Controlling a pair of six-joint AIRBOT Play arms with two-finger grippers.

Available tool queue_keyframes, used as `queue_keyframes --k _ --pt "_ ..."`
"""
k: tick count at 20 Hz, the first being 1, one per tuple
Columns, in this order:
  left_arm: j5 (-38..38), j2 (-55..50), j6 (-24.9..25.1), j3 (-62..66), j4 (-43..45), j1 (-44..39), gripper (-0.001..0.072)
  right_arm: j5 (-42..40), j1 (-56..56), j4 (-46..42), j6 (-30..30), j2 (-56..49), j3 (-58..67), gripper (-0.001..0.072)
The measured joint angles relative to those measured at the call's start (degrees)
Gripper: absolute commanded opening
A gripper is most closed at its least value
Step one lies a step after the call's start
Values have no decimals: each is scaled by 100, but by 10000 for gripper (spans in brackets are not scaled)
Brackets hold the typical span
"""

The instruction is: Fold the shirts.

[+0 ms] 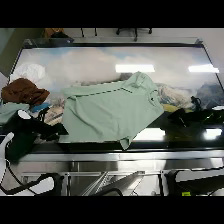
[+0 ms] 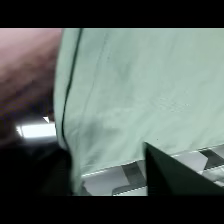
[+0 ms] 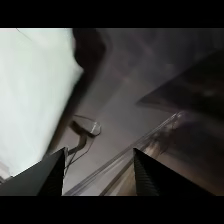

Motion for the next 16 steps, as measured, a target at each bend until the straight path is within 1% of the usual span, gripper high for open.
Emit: queue_keyframes --k 1,2,6,10,11,12,13,14,16 --pt "157 39 44 -111 -74 -55 52 13 48 37 -22 7 -96 482" --pt "323 61 90 -164 -149 -118 19 13 116 46 -42 15 -164 482" --pt "603 109 177 26 -282 -369 18 -46 623 63 -72 22 -302 482" --pt "507 138 212 348 -439 -439 18 -444 1283 155 -81 26 -339 479" --pt "505 138 214 409 -461 -444 18 -595 1443 238 -83 24 -343 423" --pt "498 140 214 461 -494 -448 18 -785 1587 293 -94 24 -345 243" --pt "485 144 216 514 -514 -450 18 -994 1722 334 -131 15 -352 87" --pt "481 142 216 564 -516 -452 18 -1128 1847 457 -181 0 -358 18" --pt "424 160 229 717 -597 -455 17 -1246 2031 680 -345 20 -354 21"
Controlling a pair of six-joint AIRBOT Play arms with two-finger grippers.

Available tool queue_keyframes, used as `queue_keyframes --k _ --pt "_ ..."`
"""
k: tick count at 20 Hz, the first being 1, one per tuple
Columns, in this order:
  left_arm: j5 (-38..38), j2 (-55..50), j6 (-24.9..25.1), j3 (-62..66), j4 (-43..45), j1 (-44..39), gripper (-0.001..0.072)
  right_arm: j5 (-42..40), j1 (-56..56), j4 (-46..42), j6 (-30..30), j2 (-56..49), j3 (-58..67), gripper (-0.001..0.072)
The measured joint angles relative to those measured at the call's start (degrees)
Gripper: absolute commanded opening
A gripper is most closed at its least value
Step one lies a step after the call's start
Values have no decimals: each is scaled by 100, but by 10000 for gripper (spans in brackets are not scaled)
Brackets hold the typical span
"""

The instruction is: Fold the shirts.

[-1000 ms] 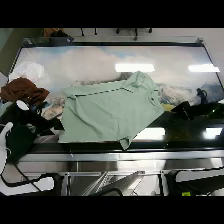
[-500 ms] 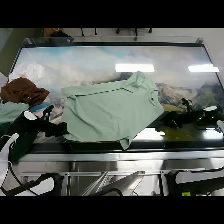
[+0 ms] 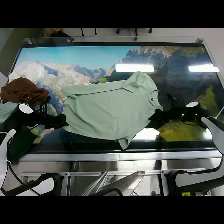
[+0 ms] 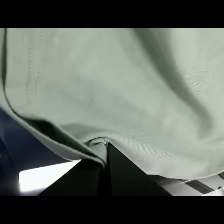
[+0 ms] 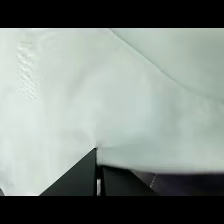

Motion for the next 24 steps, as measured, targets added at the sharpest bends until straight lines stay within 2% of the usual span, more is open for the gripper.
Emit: queue_keyframes --k 4,7,12,15,20,24 --pt "-448 466 2 901 -168 0 17 564 -74 608 -157 505 520 21" --pt "-684 1263 -44 2162 -223 0 17 1036 -570 1241 -184 1390 1589 21" --pt "-343 2706 -101 4697 -260 -2 17 1268 -1458 1836 -195 2638 3932 21" --pt "-11 3314 -101 5624 -39 -2 17 1130 -1694 1891 -195 2999 4962 21" --pt "96 3519 -98 5574 256 -2 18 960 -1799 1923 -199 2983 5580 21" --pt "68 2850 -31 4690 120 -59 18 1145 -1480 2085 -245 2210 5449 21"
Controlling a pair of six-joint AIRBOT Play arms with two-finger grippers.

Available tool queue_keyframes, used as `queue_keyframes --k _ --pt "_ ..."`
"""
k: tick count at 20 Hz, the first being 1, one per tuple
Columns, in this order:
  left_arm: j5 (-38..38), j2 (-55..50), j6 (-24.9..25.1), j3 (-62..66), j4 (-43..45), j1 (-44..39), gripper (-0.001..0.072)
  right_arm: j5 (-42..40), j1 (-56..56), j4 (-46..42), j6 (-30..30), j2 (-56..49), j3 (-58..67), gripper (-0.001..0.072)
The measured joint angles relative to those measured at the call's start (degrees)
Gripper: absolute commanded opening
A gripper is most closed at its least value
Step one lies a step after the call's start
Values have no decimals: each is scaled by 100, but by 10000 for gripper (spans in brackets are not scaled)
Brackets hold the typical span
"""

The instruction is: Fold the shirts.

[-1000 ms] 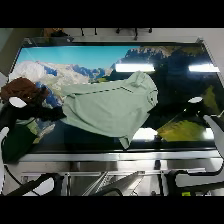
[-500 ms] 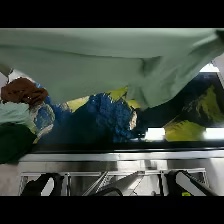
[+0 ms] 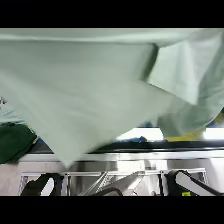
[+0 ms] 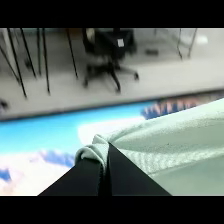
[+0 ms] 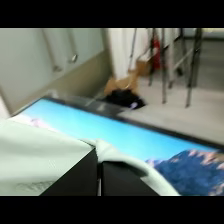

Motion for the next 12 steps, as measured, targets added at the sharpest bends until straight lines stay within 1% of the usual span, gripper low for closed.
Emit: queue_keyframes --k 2,4,7,10,11,12 --pt "133 -627 186 -468 -70 -179 18 11 525 -190 -61 -629 -264 21" --pt "398 -1340 407 -820 -144 -415 18 -151 1049 -610 -107 -1325 -505 21" --pt "883 -2763 645 -984 -166 -671 18 -828 1556 -1298 -96 -2415 -699 21" --pt "1038 -4249 684 -531 -177 -728 18 -1626 1759 -1530 -35 -3368 -772 23" --pt "1047 -4699 654 -269 -208 -737 19 -1886 1794 -1519 -35 -3624 -780 53" --pt "1038 -5104 592 7 -212 -748 21 -2098 1814 -1486 -35 -3832 -789 210"
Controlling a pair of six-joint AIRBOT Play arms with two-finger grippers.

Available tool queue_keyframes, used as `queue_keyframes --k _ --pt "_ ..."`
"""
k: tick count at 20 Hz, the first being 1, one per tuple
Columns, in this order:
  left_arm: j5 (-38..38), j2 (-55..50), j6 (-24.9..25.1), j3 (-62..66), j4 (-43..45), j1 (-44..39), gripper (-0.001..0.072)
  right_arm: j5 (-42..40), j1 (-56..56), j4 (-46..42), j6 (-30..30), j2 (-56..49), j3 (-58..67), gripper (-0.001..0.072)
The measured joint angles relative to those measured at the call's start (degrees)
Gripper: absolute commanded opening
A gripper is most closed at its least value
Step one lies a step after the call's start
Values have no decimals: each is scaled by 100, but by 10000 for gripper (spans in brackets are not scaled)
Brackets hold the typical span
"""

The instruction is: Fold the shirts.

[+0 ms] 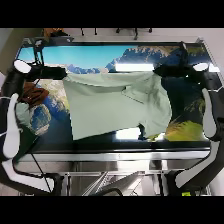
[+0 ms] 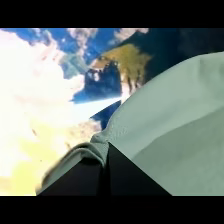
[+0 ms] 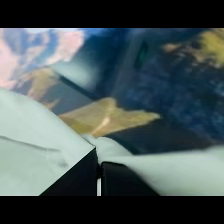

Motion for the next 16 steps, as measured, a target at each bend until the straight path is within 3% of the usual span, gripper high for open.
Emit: queue_keyframes --k 1,3,5,7,11,13,16 --pt "-4 -319 -72 251 -11 -7 23 -197 17 24 0 -186 -7 300" --pt "-72 -796 -264 750 -20 -7 59 -450 9 55 -2 -378 -11 302" --pt "-348 -1064 -415 1224 -22 26 704 -492 -105 72 -4 -407 -11 304" --pt "-813 -1191 -566 1700 -26 114 700 -271 -380 26 -2 -282 -11 301" --pt "-2103 -964 -1023 1801 -22 400 700 962 -1255 -44 208 90 -35 300" --pt "-2638 -535 -1202 1032 2 542 700 1644 -1674 -66 310 212 -133 300" --pt "-2835 348 -1325 -804 28 710 700 2396 -2269 -184 426 356 -472 300"
